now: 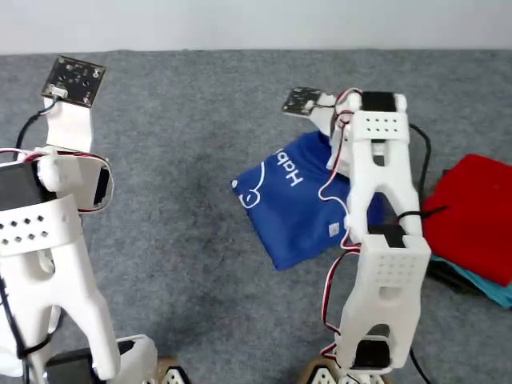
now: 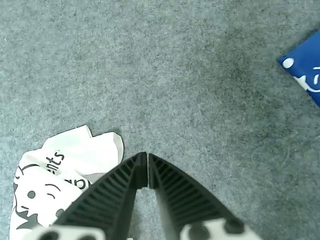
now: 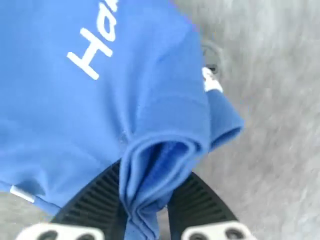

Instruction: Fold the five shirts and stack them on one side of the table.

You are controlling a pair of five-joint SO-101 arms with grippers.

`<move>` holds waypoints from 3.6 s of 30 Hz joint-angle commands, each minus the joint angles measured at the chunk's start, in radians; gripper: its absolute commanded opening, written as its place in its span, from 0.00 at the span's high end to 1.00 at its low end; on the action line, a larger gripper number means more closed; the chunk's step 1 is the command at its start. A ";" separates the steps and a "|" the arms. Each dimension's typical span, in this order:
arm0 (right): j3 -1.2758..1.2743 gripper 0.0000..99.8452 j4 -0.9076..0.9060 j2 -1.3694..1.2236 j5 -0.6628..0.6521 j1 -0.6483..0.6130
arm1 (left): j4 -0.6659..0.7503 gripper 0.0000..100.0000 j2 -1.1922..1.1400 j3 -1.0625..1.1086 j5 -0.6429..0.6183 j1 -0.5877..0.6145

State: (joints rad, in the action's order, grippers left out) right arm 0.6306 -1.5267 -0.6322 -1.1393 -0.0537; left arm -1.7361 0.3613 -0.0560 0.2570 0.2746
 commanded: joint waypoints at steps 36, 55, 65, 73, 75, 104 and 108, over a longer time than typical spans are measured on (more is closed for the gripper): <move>-0.181 0.59 -0.139 0.263 1.883 -0.219 | -0.017 0.99 0.037 -0.005 0.011 0.006; -0.184 0.66 0.073 -0.200 1.962 -0.151 | -0.018 0.99 0.038 -0.005 0.009 0.008; -0.140 0.99 0.012 -0.214 1.880 -0.116 | -0.018 0.99 0.106 0.002 0.011 0.020; -0.061 0.99 -0.188 -0.039 1.694 -0.041 | -0.018 0.99 0.180 0.088 0.012 0.087; -0.037 0.99 -0.240 0.047 1.634 -0.013 | -0.018 0.99 0.204 0.093 0.012 0.087; -0.044 0.99 -0.268 0.512 0.819 0.579 | -0.018 0.99 0.230 0.133 0.008 0.087; -0.044 0.99 -0.266 0.453 0.749 0.654 | -0.018 0.99 0.230 0.145 0.008 0.087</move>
State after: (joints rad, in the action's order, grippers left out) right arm 0.5493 -1.7568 -0.1657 -0.3414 0.5462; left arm -1.7392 0.5623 0.0928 0.2631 0.3560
